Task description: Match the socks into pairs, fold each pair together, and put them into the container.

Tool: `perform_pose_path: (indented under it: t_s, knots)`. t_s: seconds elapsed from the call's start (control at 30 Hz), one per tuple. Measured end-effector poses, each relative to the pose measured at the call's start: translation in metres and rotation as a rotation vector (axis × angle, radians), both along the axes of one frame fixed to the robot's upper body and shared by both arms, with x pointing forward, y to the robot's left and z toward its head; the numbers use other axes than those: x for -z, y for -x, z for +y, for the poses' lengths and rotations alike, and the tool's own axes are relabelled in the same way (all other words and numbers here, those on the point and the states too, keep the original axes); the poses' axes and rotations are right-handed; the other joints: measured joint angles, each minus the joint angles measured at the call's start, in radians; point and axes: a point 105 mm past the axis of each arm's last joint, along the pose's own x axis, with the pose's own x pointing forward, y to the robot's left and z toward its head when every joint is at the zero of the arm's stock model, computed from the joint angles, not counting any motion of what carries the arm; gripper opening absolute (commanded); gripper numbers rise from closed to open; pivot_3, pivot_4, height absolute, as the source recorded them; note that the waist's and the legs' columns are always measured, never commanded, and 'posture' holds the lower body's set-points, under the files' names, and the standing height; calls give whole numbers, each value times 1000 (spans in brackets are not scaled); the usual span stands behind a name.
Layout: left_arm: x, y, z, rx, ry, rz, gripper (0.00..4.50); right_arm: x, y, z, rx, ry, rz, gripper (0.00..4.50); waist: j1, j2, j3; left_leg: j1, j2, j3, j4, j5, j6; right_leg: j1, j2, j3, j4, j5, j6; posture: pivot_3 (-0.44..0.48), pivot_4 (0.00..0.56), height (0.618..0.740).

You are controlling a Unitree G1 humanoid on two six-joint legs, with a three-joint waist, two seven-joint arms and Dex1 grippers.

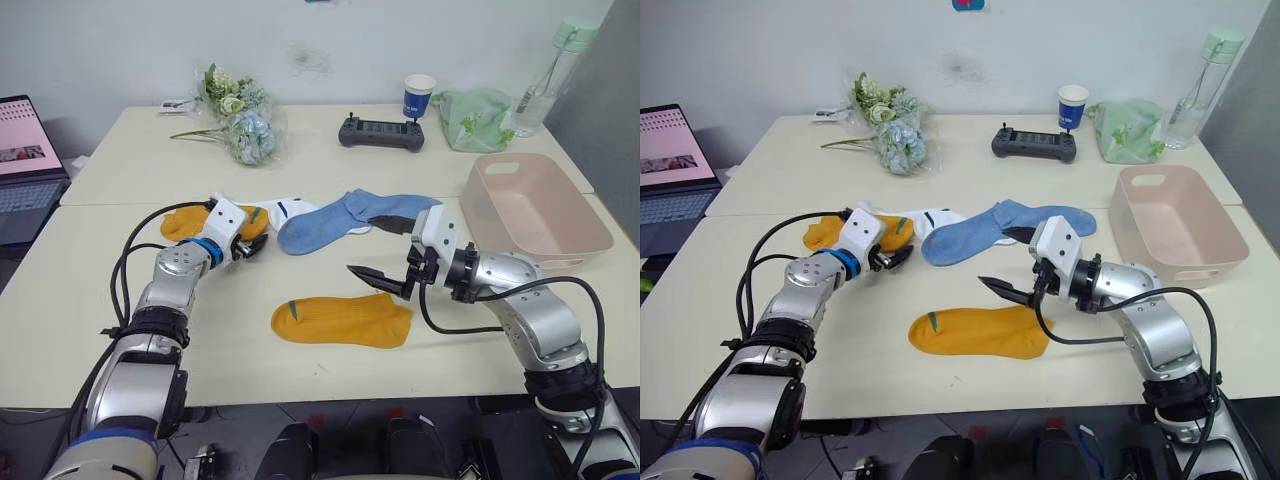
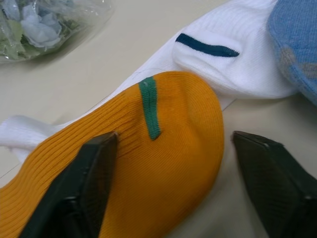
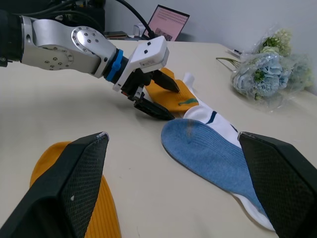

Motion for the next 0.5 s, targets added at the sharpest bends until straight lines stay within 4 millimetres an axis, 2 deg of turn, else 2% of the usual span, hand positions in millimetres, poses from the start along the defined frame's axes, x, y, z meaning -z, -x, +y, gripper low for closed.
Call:
perform_pose_path:
  t_s: [0.3, 0.5]
  knots:
    - [0, -1, 3, -15, 22, -20, 12, 2, -2, -4, 35, -1, 9, 4500, -2, 0, 0, -2, 0, 0, 0, 0, 0, -3, 0, 0, 1, 0, 0, 0, 150, 740]
    - [-13, 3, 10, -29, 85, -73, 12, 1, -3, -5, 41, -5, 7, 4500, -4, 0, 0, -2, 0, 1, 0, 0, 0, -4, 0, 1, 1, 0, 0, 0, 150, 740]
